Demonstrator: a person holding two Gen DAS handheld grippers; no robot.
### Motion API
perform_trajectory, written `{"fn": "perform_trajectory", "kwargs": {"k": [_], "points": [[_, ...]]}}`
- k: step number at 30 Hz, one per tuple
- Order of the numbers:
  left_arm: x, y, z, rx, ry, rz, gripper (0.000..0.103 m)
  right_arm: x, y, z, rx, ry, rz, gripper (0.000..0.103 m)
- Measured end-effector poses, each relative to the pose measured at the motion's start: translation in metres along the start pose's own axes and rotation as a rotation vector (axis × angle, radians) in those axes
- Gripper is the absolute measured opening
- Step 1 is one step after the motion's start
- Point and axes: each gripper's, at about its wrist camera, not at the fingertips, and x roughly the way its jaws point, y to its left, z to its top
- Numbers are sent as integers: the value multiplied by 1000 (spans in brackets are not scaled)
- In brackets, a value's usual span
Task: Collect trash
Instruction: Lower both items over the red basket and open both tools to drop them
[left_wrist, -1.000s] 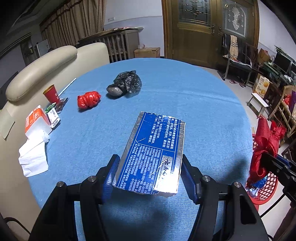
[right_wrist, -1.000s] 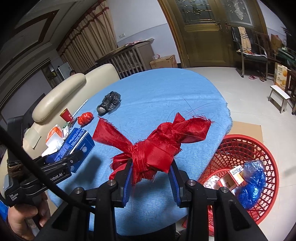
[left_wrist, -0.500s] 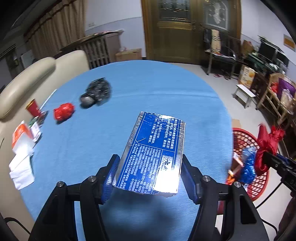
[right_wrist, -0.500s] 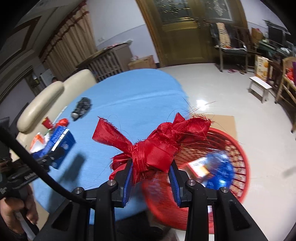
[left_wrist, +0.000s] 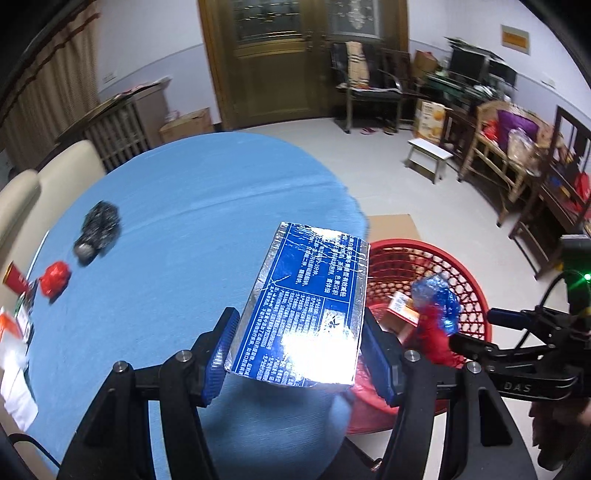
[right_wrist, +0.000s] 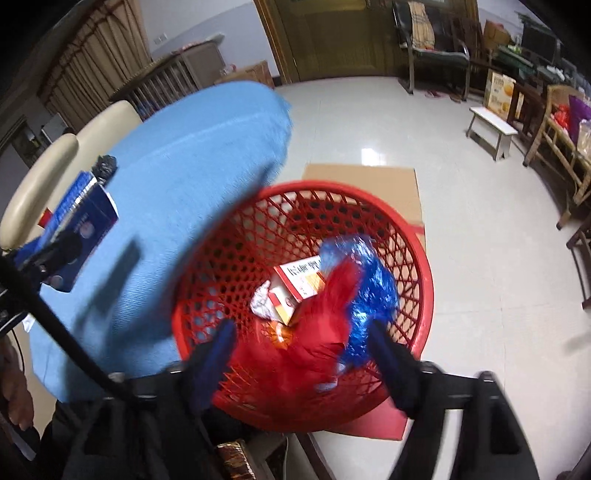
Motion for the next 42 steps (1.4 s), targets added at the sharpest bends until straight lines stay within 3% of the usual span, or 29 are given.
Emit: {"fn": "perform_trajectory", "kwargs": {"k": [11,20,28,35,42], "points": [[20,-57,7,106,60,-79,66,-40,-64,8,204,-159,19,81],[42,-85,7,152,118,-103,66,-62,-90,7,275,-215,16,81],[56,-99,6,180,180,-115,74,-66,-97,10,293,-238,25,81],[49,-97,5,183,168,-111,75,-66,-88,15,283,-248,36,81],[40,-72,8,125,145,-102,75,-65,-66,24,240,-246,51,81]]}}
